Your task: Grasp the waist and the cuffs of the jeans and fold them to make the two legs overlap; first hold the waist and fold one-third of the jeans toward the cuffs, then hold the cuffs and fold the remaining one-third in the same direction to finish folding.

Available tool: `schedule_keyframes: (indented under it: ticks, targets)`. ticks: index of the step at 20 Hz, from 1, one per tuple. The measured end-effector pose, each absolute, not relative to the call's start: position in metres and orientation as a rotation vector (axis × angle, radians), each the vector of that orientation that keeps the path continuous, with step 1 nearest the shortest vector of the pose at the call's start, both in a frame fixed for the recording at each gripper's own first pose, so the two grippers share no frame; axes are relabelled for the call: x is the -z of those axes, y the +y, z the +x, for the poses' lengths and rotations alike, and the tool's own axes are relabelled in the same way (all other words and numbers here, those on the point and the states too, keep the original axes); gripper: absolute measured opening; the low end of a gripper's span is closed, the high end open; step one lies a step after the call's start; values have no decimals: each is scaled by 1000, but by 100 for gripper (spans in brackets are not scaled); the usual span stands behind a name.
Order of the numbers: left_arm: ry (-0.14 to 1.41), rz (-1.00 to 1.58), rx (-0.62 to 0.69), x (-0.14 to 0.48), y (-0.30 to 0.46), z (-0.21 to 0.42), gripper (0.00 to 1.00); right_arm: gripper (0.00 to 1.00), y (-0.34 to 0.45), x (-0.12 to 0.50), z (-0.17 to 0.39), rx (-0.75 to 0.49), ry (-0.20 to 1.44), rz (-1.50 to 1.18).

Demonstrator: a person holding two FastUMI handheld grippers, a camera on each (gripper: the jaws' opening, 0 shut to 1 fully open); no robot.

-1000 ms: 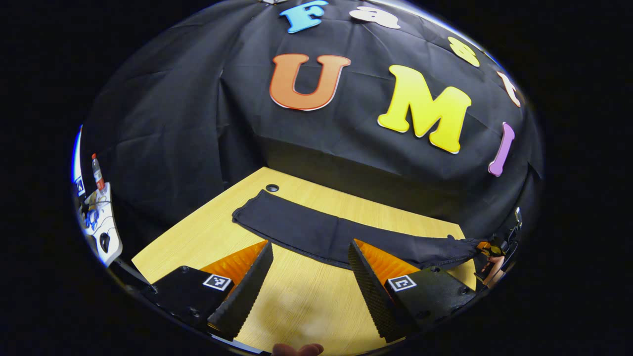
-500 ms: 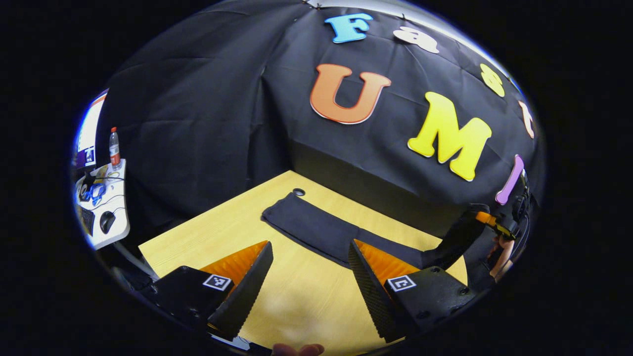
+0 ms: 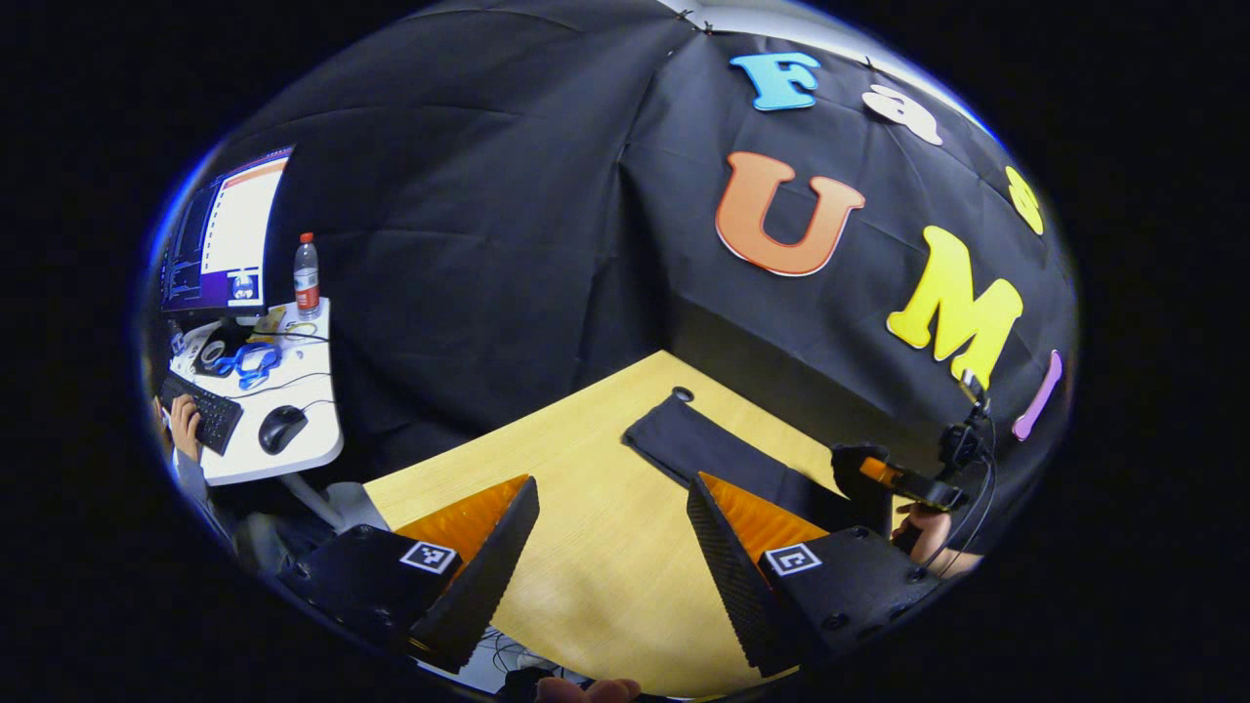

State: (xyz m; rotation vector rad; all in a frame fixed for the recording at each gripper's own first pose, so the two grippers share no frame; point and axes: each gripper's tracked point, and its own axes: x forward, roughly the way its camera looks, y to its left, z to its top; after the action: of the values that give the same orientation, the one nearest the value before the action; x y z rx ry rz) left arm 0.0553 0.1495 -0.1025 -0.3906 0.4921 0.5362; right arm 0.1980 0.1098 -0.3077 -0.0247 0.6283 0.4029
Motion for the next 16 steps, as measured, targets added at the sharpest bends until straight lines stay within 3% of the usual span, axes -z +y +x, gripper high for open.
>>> schedule_keyframes:
  ticks: [2, 3, 5, 6, 8, 9, 10, 11, 12, 16]
  targets:
    - [501, -409, -555, 105, 152, 53, 98, 1, 129, 350, 188, -423, 695, -96]
    - [509, -418, -557, 107, 152, 52, 98, 6, 136, 367, 185, -429, 722, -125]
    - [520, -433, -550, 109, 150, 51, 99, 6, 141, 393, 177, -445, 764, -199]
    - [524, -440, -542, 110, 151, 51, 98, 1, 141, 397, 176, -450, 764, -222]
    - [539, -459, -524, 114, 148, 52, 98, 6, 146, 398, 173, -484, 761, -250]
    - [546, -468, -518, 116, 146, 53, 98, 14, 151, 401, 169, -517, 782, -232]
    - [551, -477, -512, 118, 146, 54, 99, 17, 152, 402, 164, -536, 808, -213]
    - [559, -482, -505, 118, 144, 57, 99, 30, 153, 402, 162, -552, 822, -192]
    - [567, -485, -500, 120, 144, 59, 98, 35, 157, 398, 159, -565, 827, -165]
    - [578, -523, -461, 127, 144, 81, 98, 82, 150, 345, 139, -598, 804, -58]
